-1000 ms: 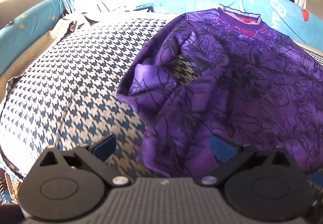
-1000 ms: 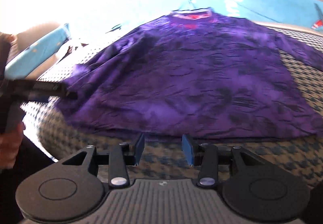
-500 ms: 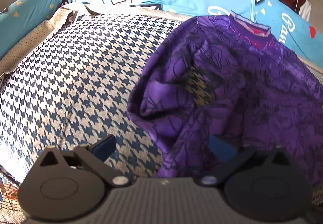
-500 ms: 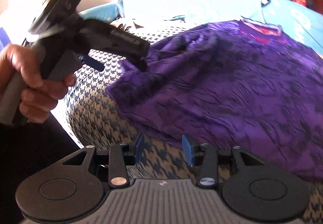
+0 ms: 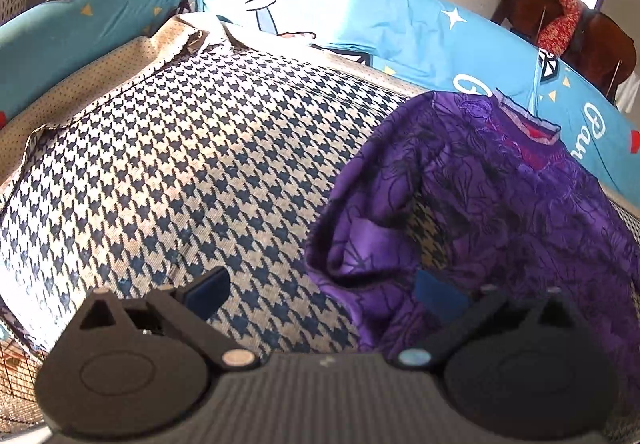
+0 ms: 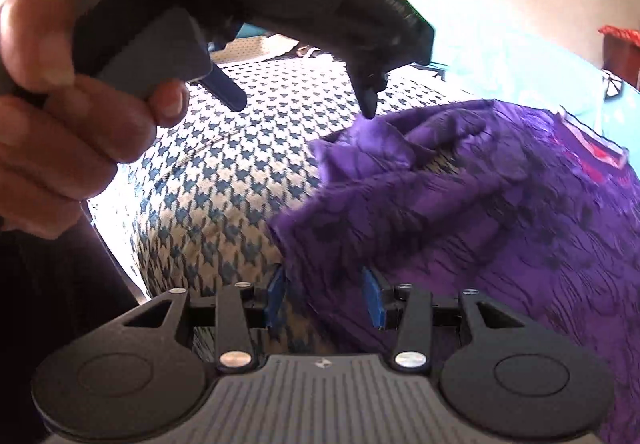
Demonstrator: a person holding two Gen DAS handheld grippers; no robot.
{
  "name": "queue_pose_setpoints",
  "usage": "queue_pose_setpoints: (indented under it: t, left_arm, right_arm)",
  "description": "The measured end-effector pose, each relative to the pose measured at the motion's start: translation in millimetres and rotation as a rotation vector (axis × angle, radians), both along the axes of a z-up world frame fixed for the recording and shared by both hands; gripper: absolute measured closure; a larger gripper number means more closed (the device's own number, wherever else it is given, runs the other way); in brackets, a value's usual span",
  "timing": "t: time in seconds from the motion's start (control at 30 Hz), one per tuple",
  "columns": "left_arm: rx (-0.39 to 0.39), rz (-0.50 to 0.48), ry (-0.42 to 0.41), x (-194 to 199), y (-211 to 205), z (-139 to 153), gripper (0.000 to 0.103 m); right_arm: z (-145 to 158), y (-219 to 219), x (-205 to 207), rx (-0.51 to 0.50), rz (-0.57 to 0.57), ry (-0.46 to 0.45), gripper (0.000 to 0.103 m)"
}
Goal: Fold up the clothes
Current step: 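Grasp the garment hem edge with the right tool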
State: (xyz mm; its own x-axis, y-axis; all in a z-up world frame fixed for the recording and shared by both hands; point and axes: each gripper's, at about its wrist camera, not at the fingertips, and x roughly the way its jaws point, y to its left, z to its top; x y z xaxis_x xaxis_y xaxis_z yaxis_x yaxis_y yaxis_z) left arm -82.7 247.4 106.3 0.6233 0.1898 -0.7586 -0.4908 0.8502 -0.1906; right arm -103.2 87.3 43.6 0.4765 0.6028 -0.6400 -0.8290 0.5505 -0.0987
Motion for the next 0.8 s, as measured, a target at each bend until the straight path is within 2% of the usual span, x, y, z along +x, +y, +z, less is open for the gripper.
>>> queue_pose_setpoints:
  t: [0.17,0.3,0.33,0.4,0.43,0.47,0.6,0.73,0.8]
  left_arm:
    - [-0.001,0.022,-0.017,-7,8,5,0.000]
    - [-0.009,0.035,-0.017,-9,12,5,0.000]
    - [-0.010,0.037,-0.016,-9,13,5,0.000]
    - [-0.009,0.045,-0.014,-9,14,5,0.000]
    - [-0.007,0.050,-0.014,-9,14,5,0.000]
    - [-0.003,0.057,-0.014,-10,15,6,0.000]
    - [0.027,0.094,-0.020,-12,17,9,0.000]
    - [0.042,0.114,-0.016,-12,18,9,0.000]
    - [0.041,0.110,-0.008,-10,17,8,0.000]
  right_arm:
    - [-7,20,4,-0.022,0.005,-0.027,0.053]
    - [-13,30,10,-0.035,-0.024,-0.038,0.053]
    - [-14,32,12,-0.034,-0.027,-0.035,0.055]
    - [-12,32,16,-0.020,-0.045,-0.030,0.070]
    - [-11,31,18,-0.018,-0.059,-0.027,0.083]
    - [-10,29,20,-0.015,-0.073,-0.023,0.091]
    - [3,17,30,0.061,-0.072,0.073,0.094]
    - [19,12,19,0.098,0.044,0.067,0.094]
    - [18,8,23,0.101,0.057,0.098,0.094]
